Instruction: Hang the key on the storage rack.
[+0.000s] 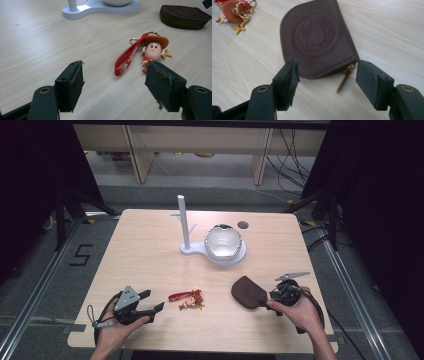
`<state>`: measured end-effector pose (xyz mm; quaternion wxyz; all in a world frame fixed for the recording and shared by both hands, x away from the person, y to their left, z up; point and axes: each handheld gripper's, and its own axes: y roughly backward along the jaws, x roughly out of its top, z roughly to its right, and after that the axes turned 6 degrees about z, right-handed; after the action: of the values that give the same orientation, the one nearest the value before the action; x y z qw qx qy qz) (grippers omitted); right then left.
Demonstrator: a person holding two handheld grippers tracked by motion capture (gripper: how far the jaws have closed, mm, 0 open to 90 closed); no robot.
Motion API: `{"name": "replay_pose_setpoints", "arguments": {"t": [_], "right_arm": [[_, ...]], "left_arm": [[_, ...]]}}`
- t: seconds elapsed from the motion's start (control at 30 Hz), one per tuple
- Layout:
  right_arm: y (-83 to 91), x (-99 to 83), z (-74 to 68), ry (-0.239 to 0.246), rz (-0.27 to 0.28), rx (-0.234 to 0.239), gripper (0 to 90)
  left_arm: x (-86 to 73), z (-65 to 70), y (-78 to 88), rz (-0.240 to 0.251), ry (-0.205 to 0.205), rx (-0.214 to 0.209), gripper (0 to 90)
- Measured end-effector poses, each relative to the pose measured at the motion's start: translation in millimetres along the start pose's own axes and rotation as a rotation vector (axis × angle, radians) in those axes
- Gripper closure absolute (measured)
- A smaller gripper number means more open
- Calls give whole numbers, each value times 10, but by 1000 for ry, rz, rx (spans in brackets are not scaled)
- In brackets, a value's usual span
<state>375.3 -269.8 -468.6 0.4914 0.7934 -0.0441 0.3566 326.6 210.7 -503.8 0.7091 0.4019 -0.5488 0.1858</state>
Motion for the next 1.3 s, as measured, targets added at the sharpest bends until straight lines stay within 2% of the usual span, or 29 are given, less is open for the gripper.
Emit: {"name": "replay_pose_setpoints", "arguments": {"t": [0.1, 0.13, 0.17, 0.2, 0.23, 0.27, 0.37, 0.4, 0.43, 0.47, 0.53, 0.63, 0.8, 0.83, 0.87, 0.93, 0.97, 1.0, 1.07, 1.13, 1.3], "right_arm": [[-11, 77, 2, 21, -18, 23, 347], [-40, 136, -4, 35, 4, -1, 340], [-40, 136, -4, 35, 4, -1, 340], [-64, 196, 3, 31, -39, 2, 330], [-64, 196, 3, 31, -39, 2, 330], [-114, 245, 23, 39, -68, 17, 321], [-158, 285, 23, 41, -100, 22, 315], [-164, 302, -24, -5, -131, 29, 303], [-182, 330, -25, 8, -148, 27, 302], [-191, 372, -29, 42, -147, 30, 305], [-193, 422, -30, 61, -143, 31, 303], [-196, 461, -31, 57, -159, 38, 297], [-282, 545, 1, 70, -222, 51, 280], [-314, 563, 21, 83, -214, 59, 278], [-335, 584, 31, 77, -218, 64, 277], [-362, 620, 52, 71, -232, 53, 279], [-388, 635, 67, 75, -233, 64, 279], [-418, 648, 89, 88, -246, 56, 280], [-436, 653, 92, 83, -249, 68, 279], [-466, 657, 105, 79, -262, 54, 279], [-547, 652, 138, 80, -295, 61, 279]], "left_arm": [[16, -9, -29, -6, -15, 3, 304], [26, -21, -50, -9, -9, 4, 304], [26, -21, -50, -9, -9, 4, 304], [42, -25, -64, -16, -11, 11, 304], [42, -25, -64, -16, -11, 11, 303], [50, -31, -76, -15, -10, 6, 304], [79, -9, -98, -17, -11, 11, 304], [92, 5, -99, -21, -20, 8, 304], [97, 12, -103, -15, -20, -1, 305], [115, 29, -108, -10, -18, -7, 305], [127, 47, -108, -13, -23, -11, 306], [133, 52, -113, -12, -19, -11, 307], [132, 57, -139, -16, -16, -19, 308], [129, 53, -146, -16, -10, -25, 309], [130, 55, -147, -19, -12, -19, 309], [123, 54, -158, -18, -5, -26, 309], [119, 54, -161, -20, -4, -27, 309], [117, 54, -162, -21, -5, -29, 309], [113, 57, -160, -28, -8, -25, 309], [106, 53, -164, -28, -6, -33, 309], [97, 58, -155, -35, 1, -22, 309]]}}
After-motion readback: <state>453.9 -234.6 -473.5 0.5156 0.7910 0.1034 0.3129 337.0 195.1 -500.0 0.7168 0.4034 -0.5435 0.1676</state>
